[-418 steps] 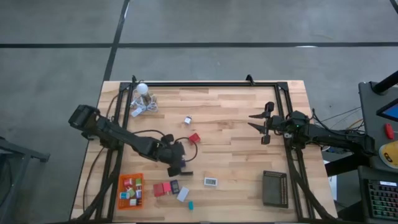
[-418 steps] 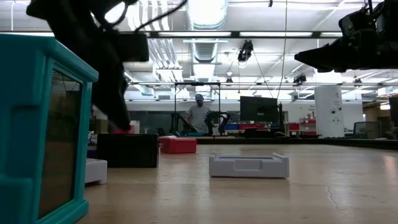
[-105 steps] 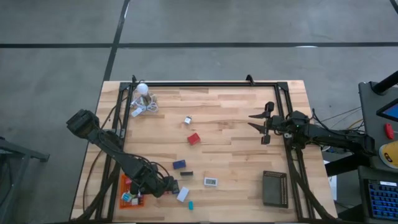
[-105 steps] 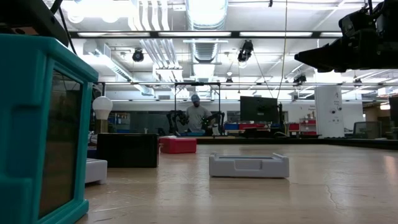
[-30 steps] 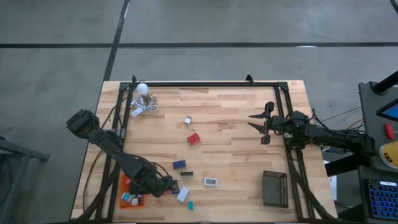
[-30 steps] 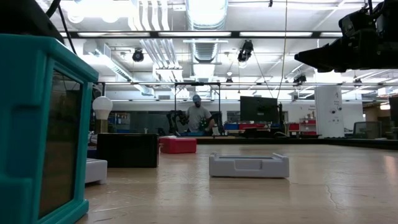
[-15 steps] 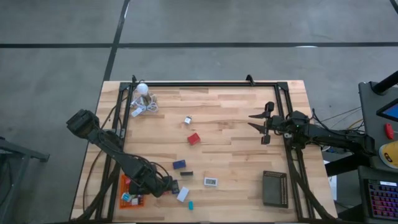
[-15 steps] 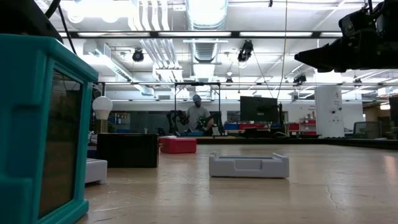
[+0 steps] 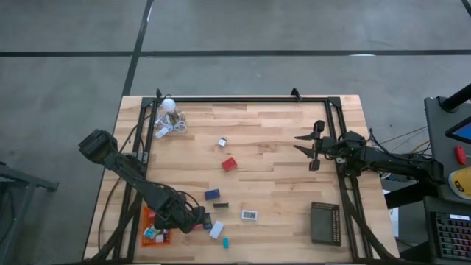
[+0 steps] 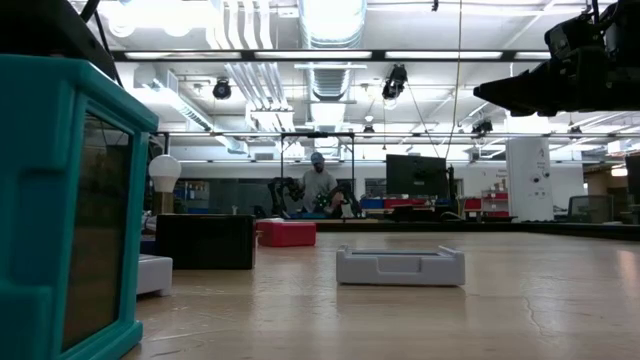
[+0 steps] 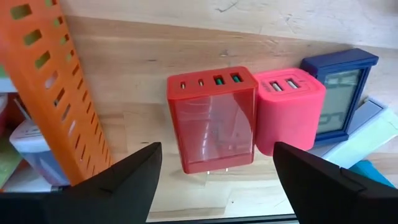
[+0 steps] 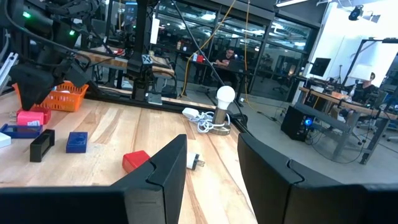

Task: Pick & Place Office items
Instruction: Put the bottom red charger adapter into the orange bin

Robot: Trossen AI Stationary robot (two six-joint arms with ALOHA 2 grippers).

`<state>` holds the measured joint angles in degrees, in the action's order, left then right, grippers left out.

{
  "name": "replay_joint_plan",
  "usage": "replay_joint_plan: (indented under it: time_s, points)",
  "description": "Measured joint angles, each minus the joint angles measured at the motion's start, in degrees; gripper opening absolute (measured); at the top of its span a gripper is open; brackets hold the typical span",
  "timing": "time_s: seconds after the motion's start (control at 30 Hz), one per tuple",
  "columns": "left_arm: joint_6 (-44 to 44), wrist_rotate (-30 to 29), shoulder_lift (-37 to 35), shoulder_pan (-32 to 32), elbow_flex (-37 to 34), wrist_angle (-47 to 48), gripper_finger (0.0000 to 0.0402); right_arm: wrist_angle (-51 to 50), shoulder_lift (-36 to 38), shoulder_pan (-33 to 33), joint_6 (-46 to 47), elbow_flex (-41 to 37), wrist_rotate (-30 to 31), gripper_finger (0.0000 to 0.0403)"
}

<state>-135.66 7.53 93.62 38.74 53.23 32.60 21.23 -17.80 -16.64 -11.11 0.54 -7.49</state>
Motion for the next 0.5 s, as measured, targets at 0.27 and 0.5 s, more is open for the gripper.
replay_joint_plan:
  time_s: [0.27,0.5]
  points:
    - [0.02,2.73,0.0,0.02,-0.02,-0.11,0.0314,0.0,0.0,0.0,0.0,0.0,0.0,0.0139]
    - [0.41,2.84,0.0,0.0,-0.02,-0.46,0.0314,0.0,0.0,0.0,0.0,0.02,0.0,0.0139]
